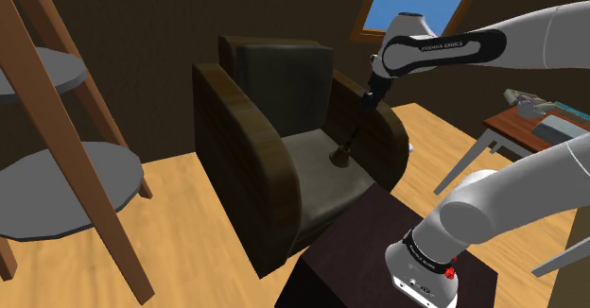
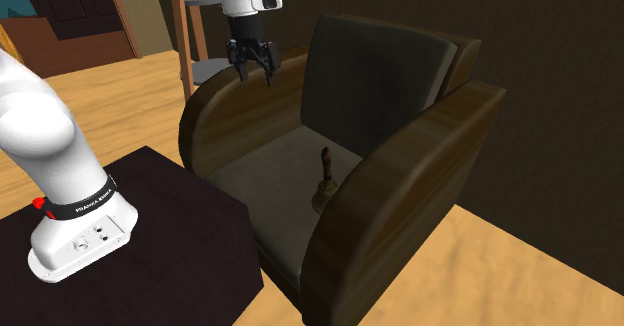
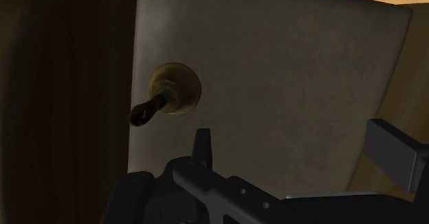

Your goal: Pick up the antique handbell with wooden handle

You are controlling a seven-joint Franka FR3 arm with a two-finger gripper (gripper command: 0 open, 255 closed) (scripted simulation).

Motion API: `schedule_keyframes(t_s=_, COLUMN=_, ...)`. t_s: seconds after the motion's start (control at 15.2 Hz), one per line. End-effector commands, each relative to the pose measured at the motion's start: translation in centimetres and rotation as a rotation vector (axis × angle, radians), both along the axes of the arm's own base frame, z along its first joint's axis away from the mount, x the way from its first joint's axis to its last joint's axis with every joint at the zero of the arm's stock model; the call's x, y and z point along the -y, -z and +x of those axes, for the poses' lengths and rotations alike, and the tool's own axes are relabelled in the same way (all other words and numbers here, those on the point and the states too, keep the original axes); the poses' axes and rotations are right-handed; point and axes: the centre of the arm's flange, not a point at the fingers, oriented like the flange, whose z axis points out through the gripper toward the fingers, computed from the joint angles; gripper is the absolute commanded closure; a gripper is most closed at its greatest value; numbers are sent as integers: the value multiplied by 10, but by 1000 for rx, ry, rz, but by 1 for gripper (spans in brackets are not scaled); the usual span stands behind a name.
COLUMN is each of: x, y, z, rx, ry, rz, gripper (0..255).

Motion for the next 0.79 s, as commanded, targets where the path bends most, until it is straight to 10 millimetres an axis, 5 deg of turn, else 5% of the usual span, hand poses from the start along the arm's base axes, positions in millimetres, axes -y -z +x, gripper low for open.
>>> schedule_keyframes(t_s=0.0, x=21, y=15, z=13, rx=-6, ry=12, rz=6, gripper=0)
schedule_keyframes(t_s=0.73, x=130, y=111, z=54, rx=-42, ry=80, rz=46, gripper=0)
